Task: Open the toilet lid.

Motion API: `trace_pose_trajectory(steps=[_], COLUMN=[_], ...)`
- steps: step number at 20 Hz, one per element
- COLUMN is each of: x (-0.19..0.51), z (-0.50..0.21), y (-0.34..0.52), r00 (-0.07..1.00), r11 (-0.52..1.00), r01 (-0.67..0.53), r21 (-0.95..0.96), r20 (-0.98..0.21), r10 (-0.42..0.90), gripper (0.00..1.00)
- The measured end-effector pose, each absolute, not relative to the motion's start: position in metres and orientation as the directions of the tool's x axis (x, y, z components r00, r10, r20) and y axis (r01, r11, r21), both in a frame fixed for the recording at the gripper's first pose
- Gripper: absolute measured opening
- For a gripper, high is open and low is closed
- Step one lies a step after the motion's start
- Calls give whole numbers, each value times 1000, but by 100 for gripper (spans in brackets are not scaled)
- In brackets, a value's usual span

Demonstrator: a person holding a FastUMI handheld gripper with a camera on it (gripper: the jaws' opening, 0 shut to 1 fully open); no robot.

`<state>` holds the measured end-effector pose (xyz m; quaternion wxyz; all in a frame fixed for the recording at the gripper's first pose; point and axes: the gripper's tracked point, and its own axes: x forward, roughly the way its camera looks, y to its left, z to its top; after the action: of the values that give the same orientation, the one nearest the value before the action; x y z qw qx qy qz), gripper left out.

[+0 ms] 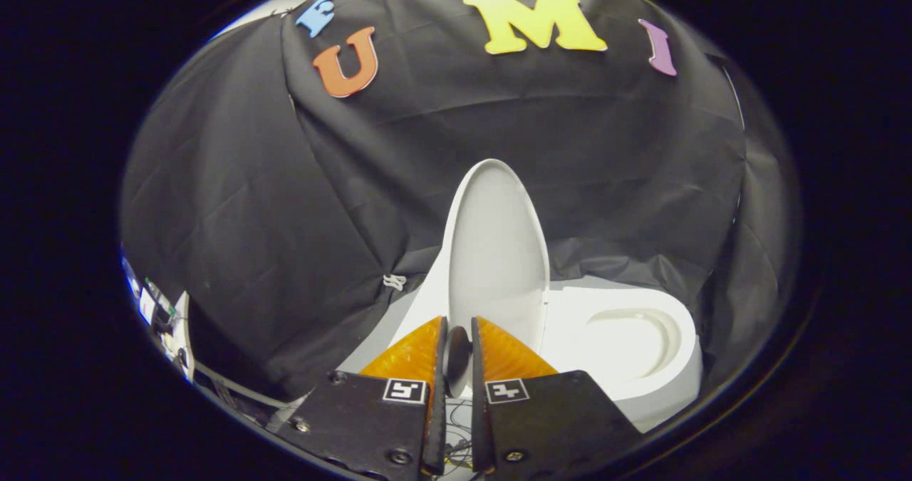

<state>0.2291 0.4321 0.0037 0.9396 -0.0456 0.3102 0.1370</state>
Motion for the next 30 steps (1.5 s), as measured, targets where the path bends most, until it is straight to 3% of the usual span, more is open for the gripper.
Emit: trace_pose_trajectory(steps=[7,13,15,17,18,25,30], x=[232,216,207,194,190,146,110], z=[0,8,9,12,16,52,77], y=[433,416,422,436,437,401,343], r00=[802,776,741,696,691,749,813], r11=[957,973,960,935,927,902,902], r01=[-242,-225,-253,-295,-304,-394,-418], r21=[-163,47,121,199,219,177,109], r20=[-589,-596,-614,-625,-620,-507,-398], r10=[102,208,272,353,372,426,425], gripper=[18,28,33,44,43,46,62])
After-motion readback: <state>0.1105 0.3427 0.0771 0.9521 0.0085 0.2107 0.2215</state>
